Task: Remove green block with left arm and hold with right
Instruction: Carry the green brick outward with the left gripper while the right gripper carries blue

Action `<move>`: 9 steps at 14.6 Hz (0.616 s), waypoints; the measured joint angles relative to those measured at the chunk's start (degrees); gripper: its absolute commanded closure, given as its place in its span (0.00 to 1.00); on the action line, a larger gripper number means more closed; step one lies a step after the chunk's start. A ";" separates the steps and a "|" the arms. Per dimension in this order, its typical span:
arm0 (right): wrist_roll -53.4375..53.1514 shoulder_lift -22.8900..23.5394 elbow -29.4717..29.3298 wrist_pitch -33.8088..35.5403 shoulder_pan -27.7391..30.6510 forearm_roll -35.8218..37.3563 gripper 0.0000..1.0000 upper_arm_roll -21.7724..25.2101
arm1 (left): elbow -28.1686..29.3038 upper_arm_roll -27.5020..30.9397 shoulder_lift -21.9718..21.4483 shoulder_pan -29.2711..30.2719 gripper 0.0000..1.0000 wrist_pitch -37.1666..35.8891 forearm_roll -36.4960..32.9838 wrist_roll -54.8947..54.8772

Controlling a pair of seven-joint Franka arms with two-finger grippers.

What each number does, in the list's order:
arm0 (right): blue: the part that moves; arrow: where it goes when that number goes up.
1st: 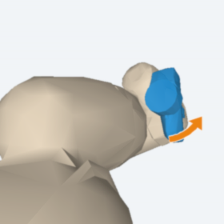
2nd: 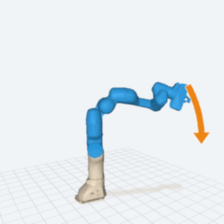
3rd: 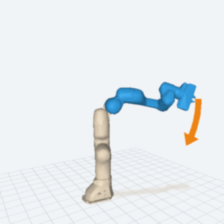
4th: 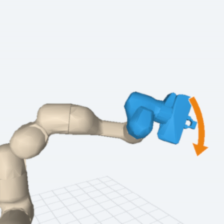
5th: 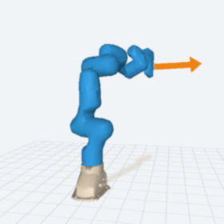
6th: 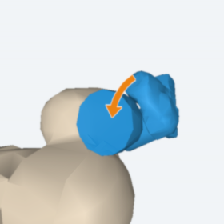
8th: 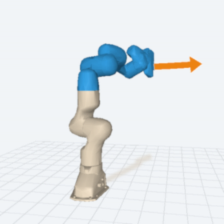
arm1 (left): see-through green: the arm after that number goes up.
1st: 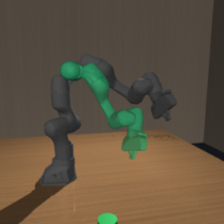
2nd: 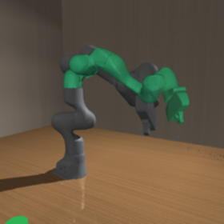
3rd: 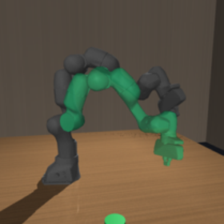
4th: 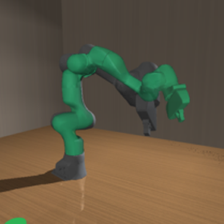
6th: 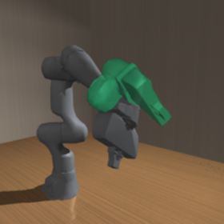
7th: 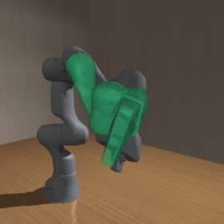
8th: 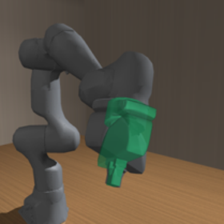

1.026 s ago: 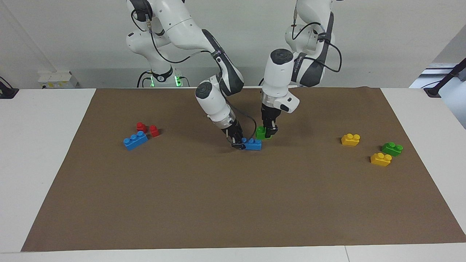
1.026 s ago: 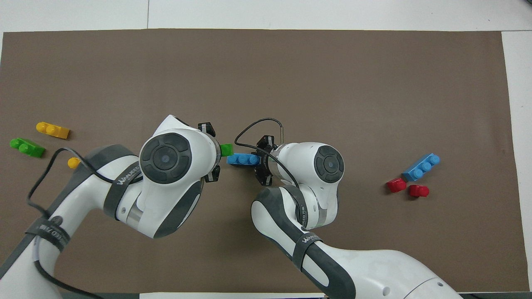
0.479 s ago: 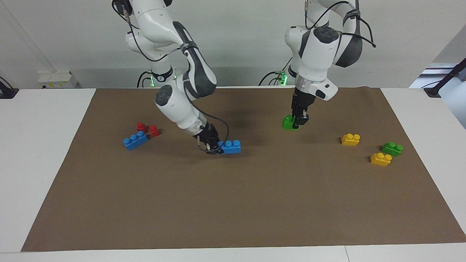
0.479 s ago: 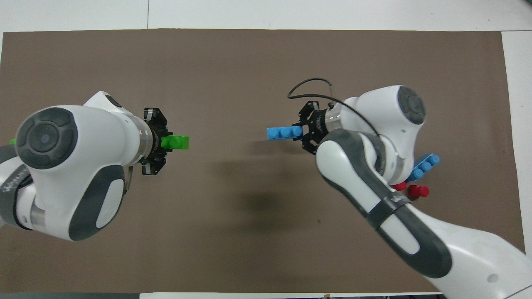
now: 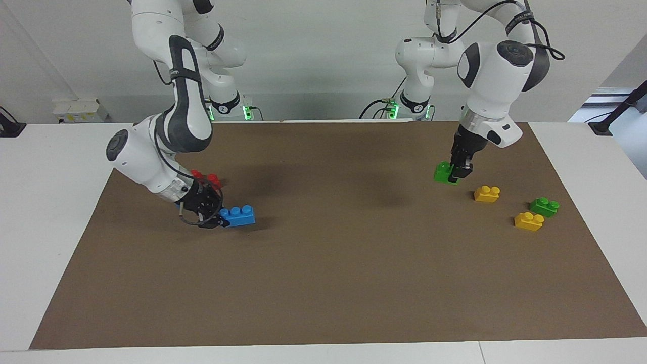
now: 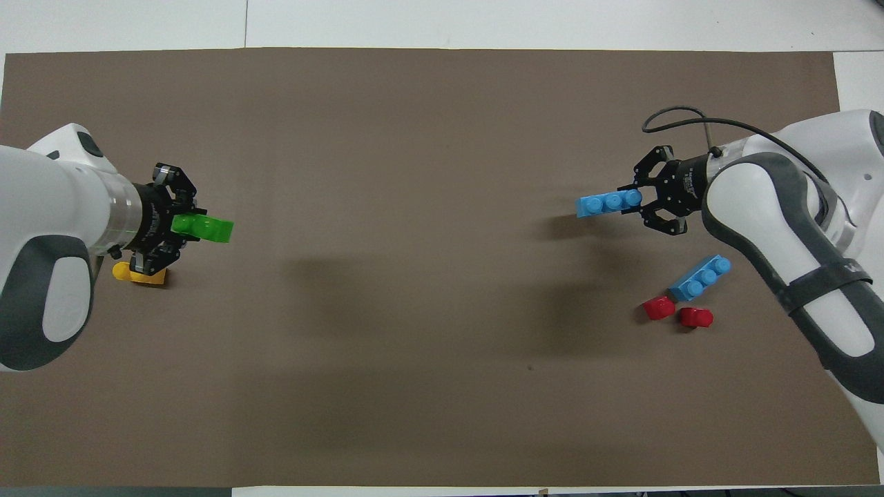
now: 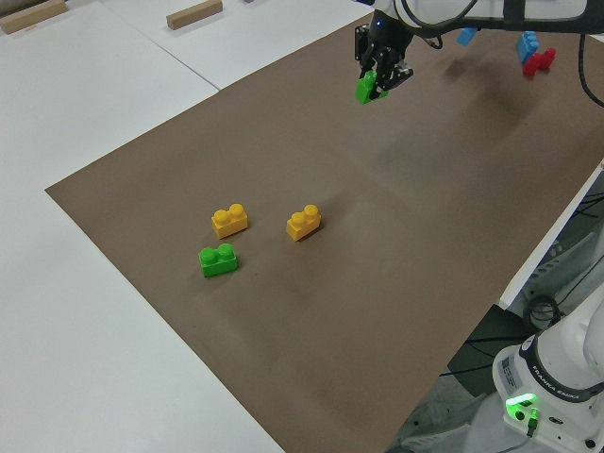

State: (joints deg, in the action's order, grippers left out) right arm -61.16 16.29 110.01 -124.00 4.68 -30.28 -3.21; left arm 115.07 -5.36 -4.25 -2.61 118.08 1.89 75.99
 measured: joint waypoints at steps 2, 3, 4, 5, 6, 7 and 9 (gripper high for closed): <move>2.41 1.07 0.36 0.10 3.05 0.03 1.00 -0.01 | 0.02 0.11 0.45 3.39 1.00 0.05 0.24 -6.80; 3.33 1.68 0.44 0.10 4.19 0.03 1.00 -0.01 | 0.02 0.15 0.96 4.70 1.00 0.33 0.29 -9.33; 4.01 2.23 0.54 0.10 5.03 0.03 1.00 -0.02 | 0.03 0.16 1.68 5.74 1.00 1.05 0.31 -11.17; 4.41 2.66 0.64 0.10 5.57 0.03 1.00 -0.02 | 0.03 0.15 2.66 6.54 1.00 2.18 0.32 -12.55; 4.47 3.03 0.74 0.10 5.89 0.03 1.00 -0.03 | 0.04 0.16 3.80 7.17 1.00 3.57 0.32 -13.90; 4.47 3.32 0.87 0.08 6.13 0.03 1.00 -0.04 | 0.03 0.15 5.24 7.71 1.00 5.31 0.32 -15.29; 4.47 3.57 1.33 0.06 6.48 0.03 1.00 -0.04 | -0.04 0.15 8.20 8.74 1.00 8.89 0.32 -17.19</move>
State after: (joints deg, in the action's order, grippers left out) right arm -56.69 19.85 111.34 -123.94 11.17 -30.26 -3.25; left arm 115.03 -5.21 3.95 6.13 126.97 2.21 58.80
